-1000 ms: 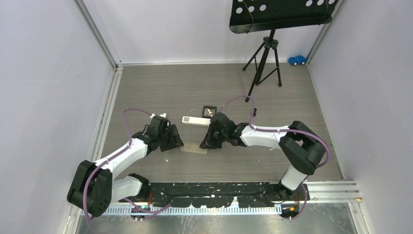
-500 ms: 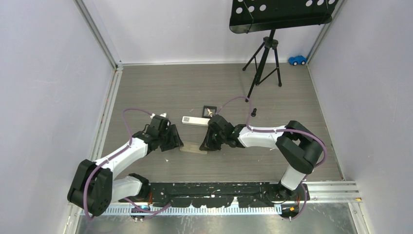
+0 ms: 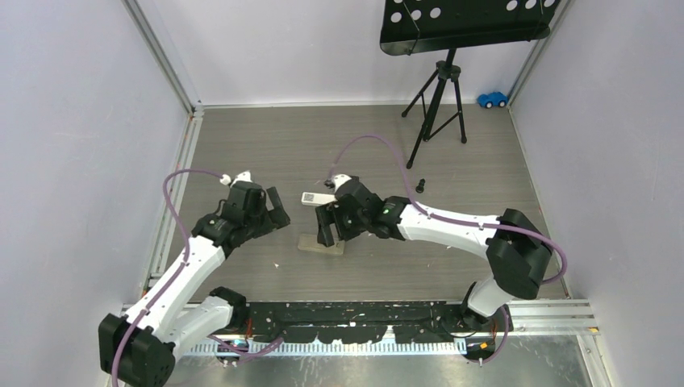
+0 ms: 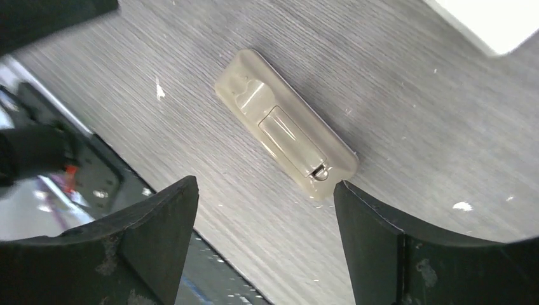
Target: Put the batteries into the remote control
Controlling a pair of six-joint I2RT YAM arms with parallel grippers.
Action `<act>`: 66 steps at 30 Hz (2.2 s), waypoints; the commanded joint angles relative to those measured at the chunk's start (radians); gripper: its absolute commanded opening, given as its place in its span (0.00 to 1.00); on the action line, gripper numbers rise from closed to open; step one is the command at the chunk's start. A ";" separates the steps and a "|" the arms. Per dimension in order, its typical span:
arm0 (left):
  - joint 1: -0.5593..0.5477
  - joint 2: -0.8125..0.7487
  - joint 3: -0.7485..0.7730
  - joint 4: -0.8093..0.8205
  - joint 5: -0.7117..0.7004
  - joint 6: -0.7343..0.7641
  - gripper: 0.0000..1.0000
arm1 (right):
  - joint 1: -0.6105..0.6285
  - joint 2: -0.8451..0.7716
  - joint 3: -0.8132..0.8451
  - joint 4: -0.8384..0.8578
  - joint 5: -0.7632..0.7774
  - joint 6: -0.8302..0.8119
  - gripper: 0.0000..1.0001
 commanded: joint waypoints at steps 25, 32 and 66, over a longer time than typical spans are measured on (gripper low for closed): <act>0.178 -0.008 0.224 -0.240 0.158 0.083 1.00 | 0.070 0.404 0.317 -0.242 -0.073 -0.766 0.66; 0.184 -0.015 0.225 -0.247 0.165 0.095 1.00 | 0.055 0.411 0.355 -0.265 -0.018 -0.738 0.35; 0.186 -0.133 0.381 -0.379 0.127 0.151 1.00 | -0.060 -0.011 0.294 -0.245 0.196 -0.583 0.88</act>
